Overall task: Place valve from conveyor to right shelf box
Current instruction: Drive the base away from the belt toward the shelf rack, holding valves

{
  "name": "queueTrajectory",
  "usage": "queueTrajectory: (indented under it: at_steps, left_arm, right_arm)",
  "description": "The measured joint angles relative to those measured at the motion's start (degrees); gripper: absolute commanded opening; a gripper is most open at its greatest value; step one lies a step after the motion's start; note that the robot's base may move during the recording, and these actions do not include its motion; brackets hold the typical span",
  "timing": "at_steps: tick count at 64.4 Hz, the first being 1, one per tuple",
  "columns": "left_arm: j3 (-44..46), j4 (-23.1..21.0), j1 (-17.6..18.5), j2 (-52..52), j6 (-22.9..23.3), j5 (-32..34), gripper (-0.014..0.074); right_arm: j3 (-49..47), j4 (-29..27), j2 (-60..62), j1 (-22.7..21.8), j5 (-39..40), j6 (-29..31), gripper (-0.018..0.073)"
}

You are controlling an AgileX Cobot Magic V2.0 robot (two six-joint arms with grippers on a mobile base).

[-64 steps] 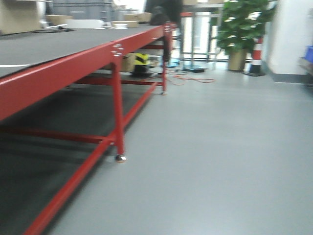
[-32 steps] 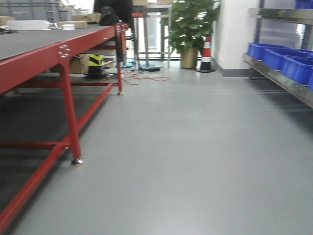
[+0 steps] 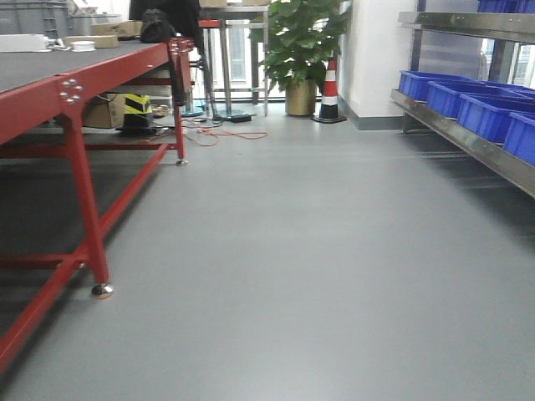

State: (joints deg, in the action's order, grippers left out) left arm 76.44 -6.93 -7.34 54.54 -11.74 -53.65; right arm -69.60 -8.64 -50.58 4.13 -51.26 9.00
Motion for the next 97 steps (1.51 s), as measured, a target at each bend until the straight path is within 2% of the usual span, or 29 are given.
queueTrajectory:
  at_steps: [97]
  left_arm:
    - [0.0, 0.2, 0.0, 0.0, 0.0, 0.4, -0.0111]
  right_arm:
    - [0.0, -0.1, -0.1, 0.0, 0.1, 0.0, -0.0154]
